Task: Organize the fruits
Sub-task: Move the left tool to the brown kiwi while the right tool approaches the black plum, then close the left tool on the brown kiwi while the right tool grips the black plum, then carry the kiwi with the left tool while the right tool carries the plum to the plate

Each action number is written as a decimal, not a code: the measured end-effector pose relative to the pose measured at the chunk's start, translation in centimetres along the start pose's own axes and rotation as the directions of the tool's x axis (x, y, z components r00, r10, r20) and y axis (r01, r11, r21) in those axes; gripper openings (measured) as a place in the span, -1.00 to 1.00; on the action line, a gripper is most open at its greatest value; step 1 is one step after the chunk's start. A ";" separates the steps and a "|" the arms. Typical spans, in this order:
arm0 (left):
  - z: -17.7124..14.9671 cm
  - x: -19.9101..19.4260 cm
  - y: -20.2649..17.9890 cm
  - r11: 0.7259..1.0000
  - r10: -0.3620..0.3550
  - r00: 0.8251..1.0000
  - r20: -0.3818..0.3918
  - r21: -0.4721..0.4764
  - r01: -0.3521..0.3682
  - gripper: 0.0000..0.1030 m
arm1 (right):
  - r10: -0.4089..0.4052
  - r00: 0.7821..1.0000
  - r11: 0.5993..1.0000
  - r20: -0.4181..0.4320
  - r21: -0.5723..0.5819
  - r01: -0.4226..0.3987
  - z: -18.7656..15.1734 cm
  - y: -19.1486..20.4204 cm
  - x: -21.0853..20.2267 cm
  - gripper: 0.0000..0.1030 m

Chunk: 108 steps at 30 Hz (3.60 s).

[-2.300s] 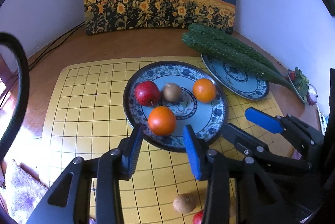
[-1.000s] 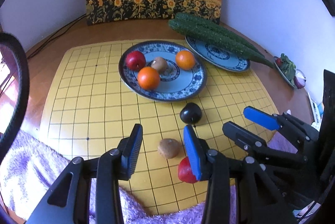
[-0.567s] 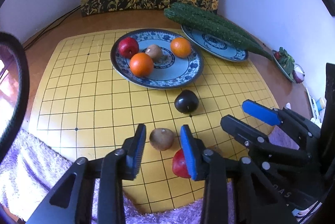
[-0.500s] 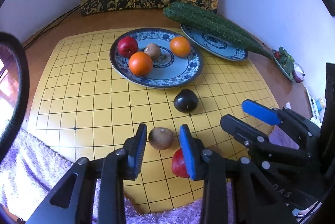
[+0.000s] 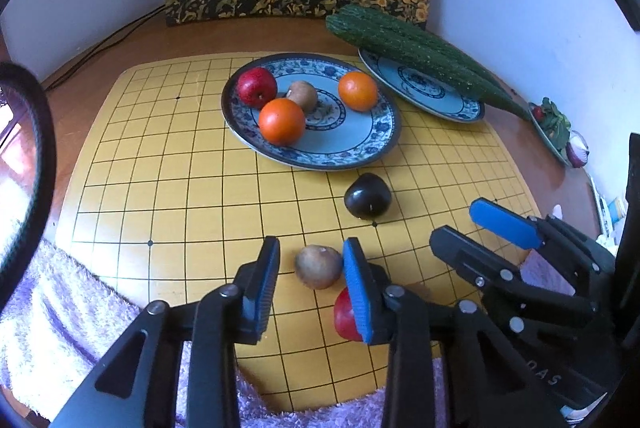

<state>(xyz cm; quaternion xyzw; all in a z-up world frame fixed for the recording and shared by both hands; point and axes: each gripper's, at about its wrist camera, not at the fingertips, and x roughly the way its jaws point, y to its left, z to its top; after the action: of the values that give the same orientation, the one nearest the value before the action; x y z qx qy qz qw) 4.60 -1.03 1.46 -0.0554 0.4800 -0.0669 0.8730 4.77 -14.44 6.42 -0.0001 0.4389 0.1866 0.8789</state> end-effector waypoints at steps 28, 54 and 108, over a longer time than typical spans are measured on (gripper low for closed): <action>0.1 -1.0 3.0 0.995 0.082 0.995 0.058 -0.064 -0.078 -0.50 | 0.012 1.000 1.000 -0.027 -0.019 -0.013 1.1 2.7 2.2 -0.01; 0.6 -1.3 3.6 0.994 0.085 0.994 0.074 -0.070 -0.080 -0.50 | 0.025 0.998 0.999 -0.051 -0.020 -0.026 2.1 3.9 4.7 -0.41; 5.5 1.4 0.1 0.997 0.061 0.985 0.159 0.033 -0.067 -0.50 | 0.026 1.000 0.999 0.018 0.035 -0.026 4.3 0.2 2.6 -0.42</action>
<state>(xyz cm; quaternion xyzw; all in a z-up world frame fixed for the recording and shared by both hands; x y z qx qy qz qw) 9.97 -1.01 3.18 -0.0284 0.4097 -0.0432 0.9107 9.45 -12.64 7.07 0.0228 0.4343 0.1902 0.8802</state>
